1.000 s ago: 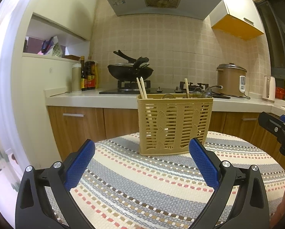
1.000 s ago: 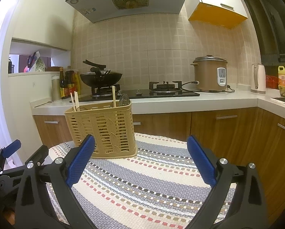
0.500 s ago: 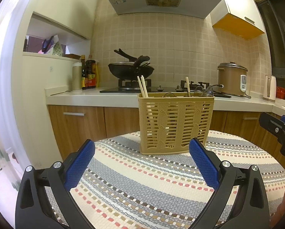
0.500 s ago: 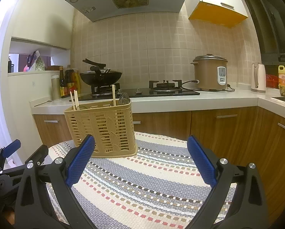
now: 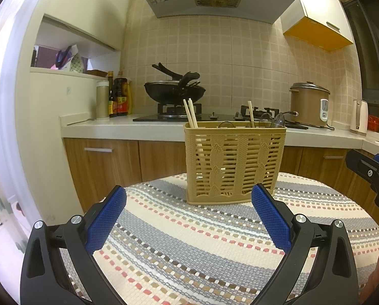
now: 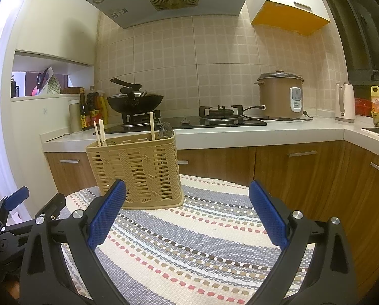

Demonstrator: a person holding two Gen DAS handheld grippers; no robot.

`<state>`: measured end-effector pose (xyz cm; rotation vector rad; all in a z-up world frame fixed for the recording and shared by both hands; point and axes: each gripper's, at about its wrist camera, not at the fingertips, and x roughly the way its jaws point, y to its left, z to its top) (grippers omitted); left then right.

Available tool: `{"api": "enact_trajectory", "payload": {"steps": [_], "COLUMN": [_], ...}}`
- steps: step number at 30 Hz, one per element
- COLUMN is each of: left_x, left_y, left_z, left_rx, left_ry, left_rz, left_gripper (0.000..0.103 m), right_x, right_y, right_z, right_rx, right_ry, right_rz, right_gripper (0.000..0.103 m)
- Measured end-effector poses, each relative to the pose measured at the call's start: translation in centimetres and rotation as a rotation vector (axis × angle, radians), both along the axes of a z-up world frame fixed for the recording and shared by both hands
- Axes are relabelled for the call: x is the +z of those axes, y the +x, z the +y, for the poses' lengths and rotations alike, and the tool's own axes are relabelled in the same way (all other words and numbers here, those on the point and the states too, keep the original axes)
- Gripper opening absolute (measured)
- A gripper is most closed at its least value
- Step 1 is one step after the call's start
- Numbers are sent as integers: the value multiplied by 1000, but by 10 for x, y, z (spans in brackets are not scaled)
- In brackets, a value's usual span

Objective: Organize utensils

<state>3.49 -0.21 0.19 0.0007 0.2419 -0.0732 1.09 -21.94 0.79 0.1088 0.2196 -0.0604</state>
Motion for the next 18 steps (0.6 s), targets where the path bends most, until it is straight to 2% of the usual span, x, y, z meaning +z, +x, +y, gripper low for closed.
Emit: {"api": "enact_trajectory", "payload": {"steps": [18], "left_x": [-2], "left_y": [2], "left_z": [-2], "left_rx": [6], "left_ry": [6], "left_rz": [10], "left_gripper": [95], "right_x": [-2], "right_y": [0], "right_z": [1], "right_rx": [3], "right_ry": [-4], "right_rz": [7], "right_gripper": [93]}}
